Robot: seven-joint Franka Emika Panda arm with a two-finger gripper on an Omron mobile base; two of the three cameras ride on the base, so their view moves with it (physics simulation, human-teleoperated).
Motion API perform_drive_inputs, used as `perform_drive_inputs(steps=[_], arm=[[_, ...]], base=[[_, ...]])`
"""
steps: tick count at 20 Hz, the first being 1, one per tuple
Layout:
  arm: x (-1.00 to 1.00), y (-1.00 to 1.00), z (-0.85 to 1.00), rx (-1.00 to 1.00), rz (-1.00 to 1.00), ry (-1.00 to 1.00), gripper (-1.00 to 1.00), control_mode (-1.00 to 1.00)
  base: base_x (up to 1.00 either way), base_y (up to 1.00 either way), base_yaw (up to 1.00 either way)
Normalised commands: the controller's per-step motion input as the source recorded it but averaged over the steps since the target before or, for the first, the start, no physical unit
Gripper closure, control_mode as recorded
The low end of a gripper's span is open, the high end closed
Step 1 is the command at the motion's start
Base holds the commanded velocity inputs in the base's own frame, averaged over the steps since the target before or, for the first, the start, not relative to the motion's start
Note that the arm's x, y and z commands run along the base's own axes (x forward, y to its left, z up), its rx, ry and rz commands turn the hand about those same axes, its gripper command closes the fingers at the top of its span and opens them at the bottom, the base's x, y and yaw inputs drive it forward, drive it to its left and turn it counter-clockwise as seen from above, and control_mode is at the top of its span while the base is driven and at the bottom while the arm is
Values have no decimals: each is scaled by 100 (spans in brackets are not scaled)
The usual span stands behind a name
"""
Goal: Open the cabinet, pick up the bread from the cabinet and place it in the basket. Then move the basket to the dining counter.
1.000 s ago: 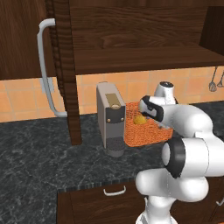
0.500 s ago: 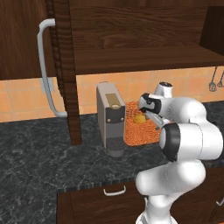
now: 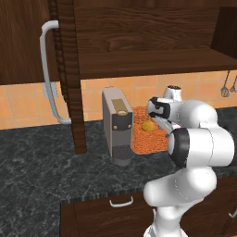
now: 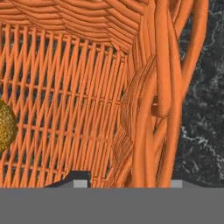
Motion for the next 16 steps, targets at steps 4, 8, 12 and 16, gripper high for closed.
perform_drive_inputs(steps=[4, 8, 12, 16], arm=[[-100, -42, -4, 3, 0, 1, 100, -100], [-45, -41, 38, 1, -1, -2, 100, -100], [-96, -7, 92, 0, 0, -12, 100, -100], [-84, 0, 97, -4, 0, -12, 100, -100]], base=[[0, 0, 0], [0, 0, 0], [0, 0, 0], [0, 0, 0]])
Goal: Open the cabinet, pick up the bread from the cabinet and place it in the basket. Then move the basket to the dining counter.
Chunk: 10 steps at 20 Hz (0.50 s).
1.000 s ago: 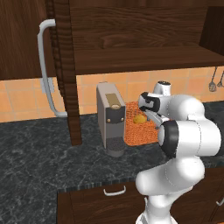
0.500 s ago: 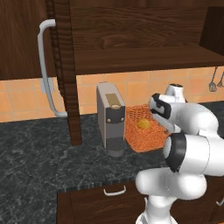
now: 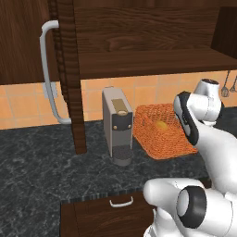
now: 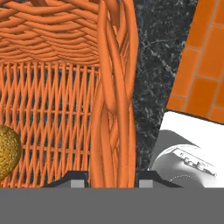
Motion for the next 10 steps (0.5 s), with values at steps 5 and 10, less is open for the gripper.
perform_drive_inputs(steps=[5, 10], arm=[[-73, 12, 58, -15, 0, -14, 100, -100], [-22, 10, 48, -14, -1, -5, 100, -100]], base=[[0, 0, 0], [0, 0, 0]])
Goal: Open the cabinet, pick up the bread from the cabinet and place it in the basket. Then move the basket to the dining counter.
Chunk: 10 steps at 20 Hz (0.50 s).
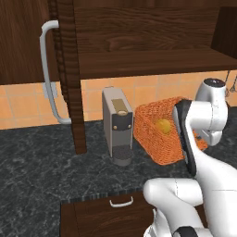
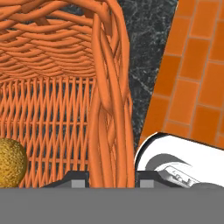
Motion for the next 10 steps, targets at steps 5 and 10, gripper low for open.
perform_drive_inputs(steps=[5, 10], arm=[[-6, 1, 12, -3, -1, -6, 100, -100], [0, 0, 0, 0, 0, 0, 100, -100]], base=[[0, 0, 0], [0, 0, 0]])
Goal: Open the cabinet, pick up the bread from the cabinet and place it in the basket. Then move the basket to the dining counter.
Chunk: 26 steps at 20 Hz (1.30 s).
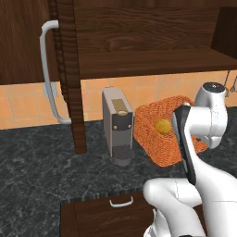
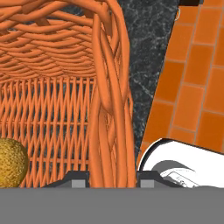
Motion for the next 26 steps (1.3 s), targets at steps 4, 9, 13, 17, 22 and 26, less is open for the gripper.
perform_drive_inputs(steps=[4, 9, 13, 17, 22, 26], arm=[[0, 0, 0, 0, 0, 0, 100, -100], [0, 0, 0, 0, 0, 0, 100, 100], [0, 0, 0, 0, 0, 0, 100, 100], [0, 0, 0, 0, 0, 0, 100, 100], [0, 0, 0, 0, 0, 0, 100, 100], [0, 0, 0, 0, 0, 0, 100, 100]], base=[[0, 0, 0], [-91, 1, 1], [-100, 0, 9], [-81, 1, -26], [0, 7, -96], [0, 8, -98]])
